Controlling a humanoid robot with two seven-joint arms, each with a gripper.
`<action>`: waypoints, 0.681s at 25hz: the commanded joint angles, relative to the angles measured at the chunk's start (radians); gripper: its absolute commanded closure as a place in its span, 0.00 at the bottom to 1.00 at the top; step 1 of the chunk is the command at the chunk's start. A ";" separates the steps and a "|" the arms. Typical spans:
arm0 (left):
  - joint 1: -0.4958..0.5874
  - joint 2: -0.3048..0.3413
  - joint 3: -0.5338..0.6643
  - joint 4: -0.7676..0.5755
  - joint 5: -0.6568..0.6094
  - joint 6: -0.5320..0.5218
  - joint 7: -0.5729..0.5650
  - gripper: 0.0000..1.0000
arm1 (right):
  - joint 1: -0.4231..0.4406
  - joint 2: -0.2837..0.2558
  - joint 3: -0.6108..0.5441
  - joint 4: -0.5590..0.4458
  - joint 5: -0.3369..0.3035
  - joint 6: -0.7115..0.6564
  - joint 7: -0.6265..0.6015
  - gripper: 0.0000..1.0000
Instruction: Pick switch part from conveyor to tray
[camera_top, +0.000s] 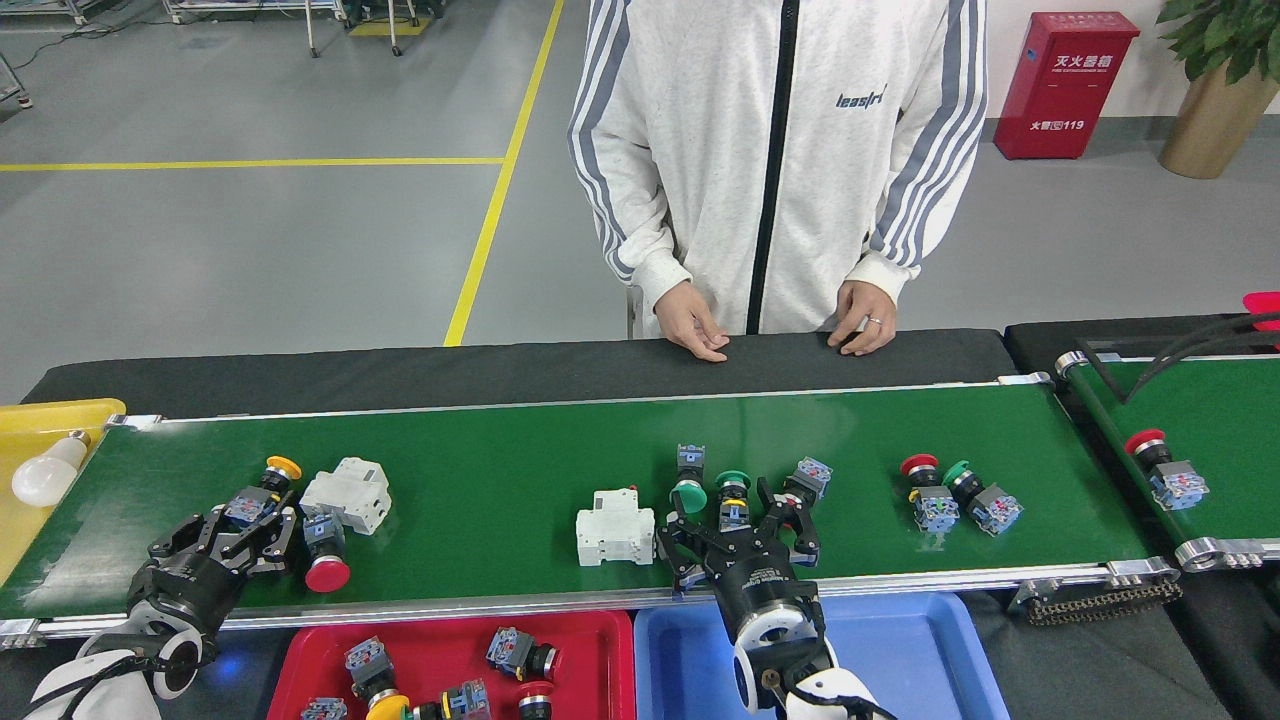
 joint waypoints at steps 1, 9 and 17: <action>-0.004 0.009 0.001 -0.056 0.028 -0.086 0.008 0.96 | -0.020 0.008 0.003 0.004 -0.002 0.003 -0.002 0.05; 0.195 0.018 0.006 -0.361 0.104 -0.182 0.007 0.94 | -0.018 -0.007 0.028 0.020 -0.006 -0.024 0.000 0.65; 0.591 0.026 0.161 -0.680 0.091 -0.244 -0.005 0.68 | 0.028 -0.007 0.066 -0.097 -0.003 -0.112 0.000 0.86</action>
